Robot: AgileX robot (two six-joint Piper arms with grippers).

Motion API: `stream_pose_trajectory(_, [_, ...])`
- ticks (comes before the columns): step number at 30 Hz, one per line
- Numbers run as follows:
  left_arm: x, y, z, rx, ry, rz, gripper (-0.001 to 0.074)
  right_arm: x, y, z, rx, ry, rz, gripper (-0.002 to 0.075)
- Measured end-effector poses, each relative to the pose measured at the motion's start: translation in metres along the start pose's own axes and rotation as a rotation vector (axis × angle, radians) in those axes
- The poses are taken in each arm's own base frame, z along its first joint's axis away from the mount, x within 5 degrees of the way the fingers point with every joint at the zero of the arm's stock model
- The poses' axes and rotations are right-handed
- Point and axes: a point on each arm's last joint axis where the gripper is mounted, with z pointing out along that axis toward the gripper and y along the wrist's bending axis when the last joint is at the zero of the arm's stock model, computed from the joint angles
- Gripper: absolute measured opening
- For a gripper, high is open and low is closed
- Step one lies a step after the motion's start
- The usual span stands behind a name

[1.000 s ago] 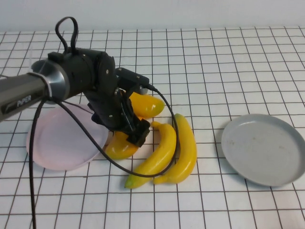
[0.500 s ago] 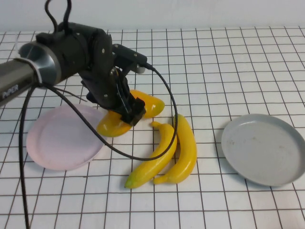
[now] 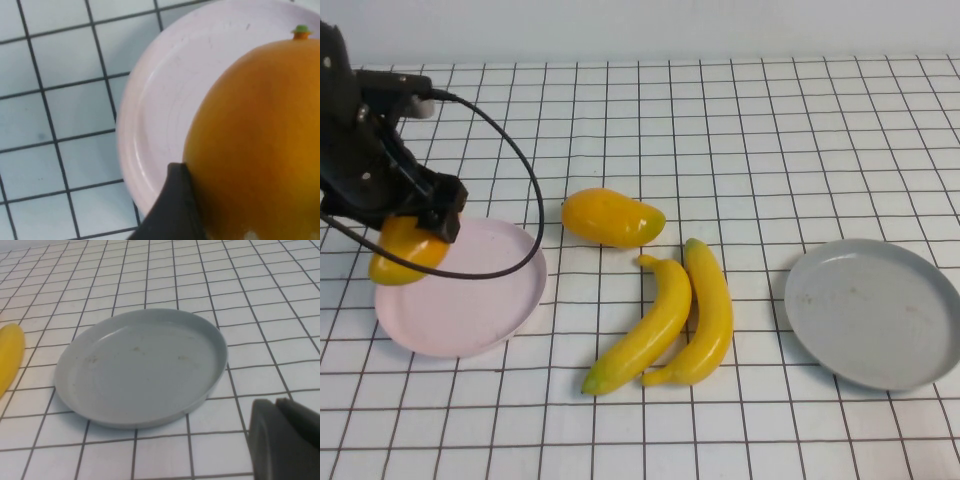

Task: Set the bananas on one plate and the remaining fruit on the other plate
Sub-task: Put one type of fruit in the left plate

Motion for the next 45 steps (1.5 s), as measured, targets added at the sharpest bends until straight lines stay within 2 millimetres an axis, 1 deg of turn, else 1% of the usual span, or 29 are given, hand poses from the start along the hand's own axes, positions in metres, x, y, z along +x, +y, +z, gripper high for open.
stream_pose_trajectory(2, [0.005,0.008,0.007,0.008,0.002,-0.035,0.0564,0.000,0.000,0.000,0.000,0.000,0.000,-0.0015])
stream_pose_trajectory(6, [0.012,0.008,0.020,0.021,0.007,-0.054,0.0564,0.000,0.000,0.000,0.000,0.000,0.000,-0.0015])
stream_pose_trajectory(9, [0.013,0.008,0.023,0.017,0.001,-0.052,0.0564,0.000,0.000,0.000,0.000,0.000,0.000,-0.0015])
stream_pose_trajectory(15, [0.013,0.013,0.023,-0.044,-0.008,-0.007,0.0565,0.000,0.000,0.000,0.000,0.000,0.000,-0.0015])
stream_pose_trajectory(19, [0.012,0.012,0.023,-0.028,-0.011,0.047,0.0659,0.000,0.000,0.000,0.000,0.000,0.000,-0.0015])
stream_pose_trajectory(24, [0.010,0.004,0.021,0.058,-0.018,0.146,0.0668,0.000,0.000,0.000,0.000,0.000,0.000,-0.0015])
stream_pose_trajectory(26, [0.004,-0.001,0.013,0.083,-0.045,0.231,0.0668,0.000,0.000,0.000,0.000,0.000,0.000,-0.0015])
stream_pose_trajectory(27, [-0.001,-0.005,0.009,0.088,-0.069,0.305,0.0668,0.000,0.000,0.000,0.000,0.000,0.000,-0.0015])
stream_pose_trajectory(29, [-0.010,-0.018,0.000,0.090,-0.118,0.511,0.0668,0.000,0.000,0.000,0.000,0.000,0.000,-0.0015])
stream_pose_trajectory(31, [-0.017,-0.038,-0.007,0.089,-0.183,0.817,0.0668,0.000,0.000,0.000,0.000,0.000,0.000,-0.0015])
stream_pose_trajectory(33, [-0.022,-0.060,-0.010,0.086,-0.261,1.078,0.0668,0.000,0.000,0.000,0.000,0.000,0.000,-0.0015])
stream_pose_trajectory(34, [-0.024,-0.070,-0.011,0.080,-0.303,1.178,0.0668,0.000,0.000,0.000,0.000,0.000,0.000,-0.0015])
stream_pose_trajectory(37, [-0.033,-0.089,-0.006,0.057,-0.410,1.289,0.0668,0.000,0.000,0.000,0.000,0.000,0.000,-0.0015])
stream_pose_trajectory(39, [-0.038,-0.094,0.003,0.054,-0.441,1.312,0.0668,0.000,0.000,0.000,0.000,0.000,0.000,-0.0015])
stream_pose_trajectory(45, [-0.043,-0.104,0.044,0.177,-0.411,1.383,0.0668,0.000,0.000,0.000,0.000,0.000,0.000,-0.0015])
